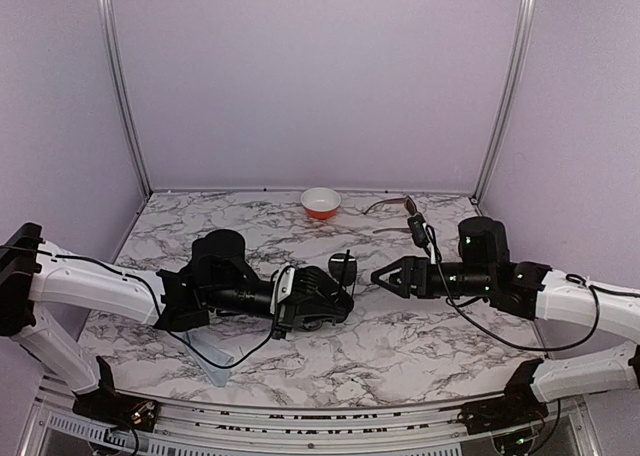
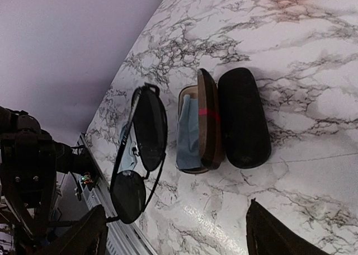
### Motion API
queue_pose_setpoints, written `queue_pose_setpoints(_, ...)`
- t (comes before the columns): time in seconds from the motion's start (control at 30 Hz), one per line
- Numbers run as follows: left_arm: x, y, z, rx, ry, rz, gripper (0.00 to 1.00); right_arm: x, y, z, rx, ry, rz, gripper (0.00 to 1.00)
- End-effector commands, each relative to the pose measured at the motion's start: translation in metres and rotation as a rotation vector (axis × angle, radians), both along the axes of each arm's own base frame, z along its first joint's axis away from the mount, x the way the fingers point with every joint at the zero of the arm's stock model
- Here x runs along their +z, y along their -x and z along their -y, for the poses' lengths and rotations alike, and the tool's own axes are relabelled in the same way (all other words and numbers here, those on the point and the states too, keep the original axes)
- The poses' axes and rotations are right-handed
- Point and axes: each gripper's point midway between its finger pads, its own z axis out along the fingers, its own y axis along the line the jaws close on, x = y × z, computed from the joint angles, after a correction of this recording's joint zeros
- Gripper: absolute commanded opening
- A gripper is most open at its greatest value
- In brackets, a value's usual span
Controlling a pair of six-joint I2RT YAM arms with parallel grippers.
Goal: Organize the sunglasses
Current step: Pass from the left arm to the right
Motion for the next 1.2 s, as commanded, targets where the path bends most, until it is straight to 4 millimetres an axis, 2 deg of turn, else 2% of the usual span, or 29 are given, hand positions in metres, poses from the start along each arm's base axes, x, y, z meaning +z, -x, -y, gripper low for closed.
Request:
queue_pose_setpoints(0.0, 0.027, 0.003, -0.001, -0.007, 0.056, 0.027, 0.0, 0.025, 0.018, -0.008, 0.078, -0.185, 0.01, 0.81)
queue_pose_setpoints(0.2, 0.042, 0.009, -0.001, -0.028, 0.087, 0.033, 0.0, 0.018, 0.024, -0.012, 0.107, -0.257, -0.011, 0.7)
queue_pose_setpoints(0.33, 0.054, 0.011, 0.0, -0.037, 0.11, 0.036, 0.0, 0.022, 0.024, -0.018, 0.133, -0.304, -0.01, 0.59)
queue_pose_setpoints(0.43, 0.06, 0.013, -0.001, -0.04, 0.123, 0.042, 0.0, 0.027, 0.023, -0.023, 0.155, -0.329, -0.005, 0.56)
queue_pose_setpoints(0.67, 0.061, 0.013, 0.001, -0.044, 0.125, 0.042, 0.0, 0.034, 0.018, -0.029, 0.169, -0.346, 0.013, 0.5)
queue_pose_setpoints(1.17, 0.061, 0.015, 0.003, -0.049, 0.127, 0.045, 0.0, 0.036, 0.016, -0.046, 0.234, -0.399, 0.001, 0.34)
